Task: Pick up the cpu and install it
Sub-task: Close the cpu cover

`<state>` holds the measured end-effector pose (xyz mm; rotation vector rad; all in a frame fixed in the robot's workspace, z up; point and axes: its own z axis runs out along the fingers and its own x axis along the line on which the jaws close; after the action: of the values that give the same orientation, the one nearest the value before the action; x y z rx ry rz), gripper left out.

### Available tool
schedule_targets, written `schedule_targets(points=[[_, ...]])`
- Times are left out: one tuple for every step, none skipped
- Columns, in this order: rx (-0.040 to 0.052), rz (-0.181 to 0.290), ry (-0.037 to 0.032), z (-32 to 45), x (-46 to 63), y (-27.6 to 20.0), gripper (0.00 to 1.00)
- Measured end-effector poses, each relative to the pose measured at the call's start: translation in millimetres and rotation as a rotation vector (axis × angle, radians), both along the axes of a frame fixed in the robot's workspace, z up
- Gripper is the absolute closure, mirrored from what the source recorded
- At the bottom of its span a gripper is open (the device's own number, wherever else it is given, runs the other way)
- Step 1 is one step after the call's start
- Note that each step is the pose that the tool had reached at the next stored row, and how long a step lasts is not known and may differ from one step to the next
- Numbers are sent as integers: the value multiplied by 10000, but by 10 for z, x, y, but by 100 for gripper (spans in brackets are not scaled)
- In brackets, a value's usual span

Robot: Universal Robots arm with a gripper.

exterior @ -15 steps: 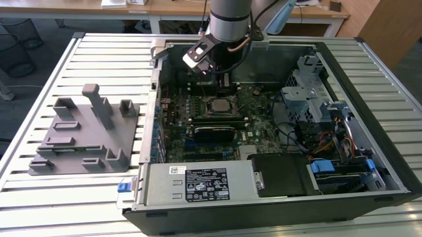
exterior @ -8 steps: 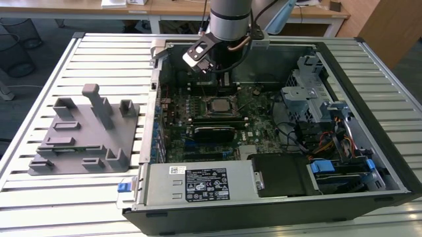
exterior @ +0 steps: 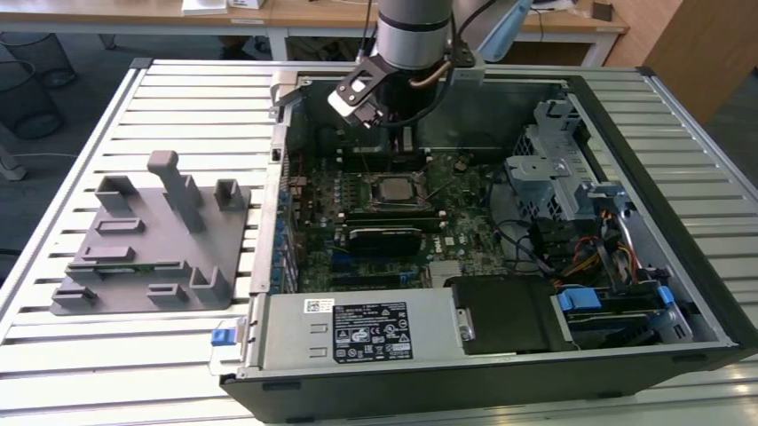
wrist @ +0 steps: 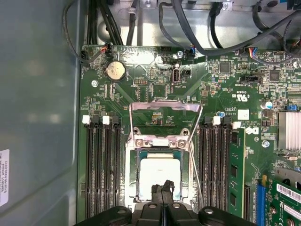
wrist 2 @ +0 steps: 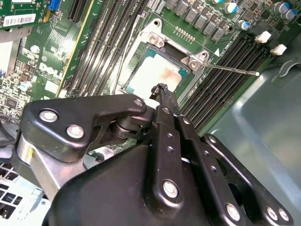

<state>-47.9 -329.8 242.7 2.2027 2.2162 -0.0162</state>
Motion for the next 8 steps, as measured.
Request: schedule_targets(points=[[0, 0, 0, 8, 0, 0, 89], [-1, 0, 1, 17, 0, 0, 89], [-1, 0, 1, 25, 0, 0, 89], [-1, 0, 1, 33, 0, 0, 89], [-1, 0, 1, 42, 0, 0, 89], [0, 0, 0, 50, 0, 1, 89], [0, 0, 0, 60, 0, 1, 89], [0, 0, 0, 71, 0, 1, 89]])
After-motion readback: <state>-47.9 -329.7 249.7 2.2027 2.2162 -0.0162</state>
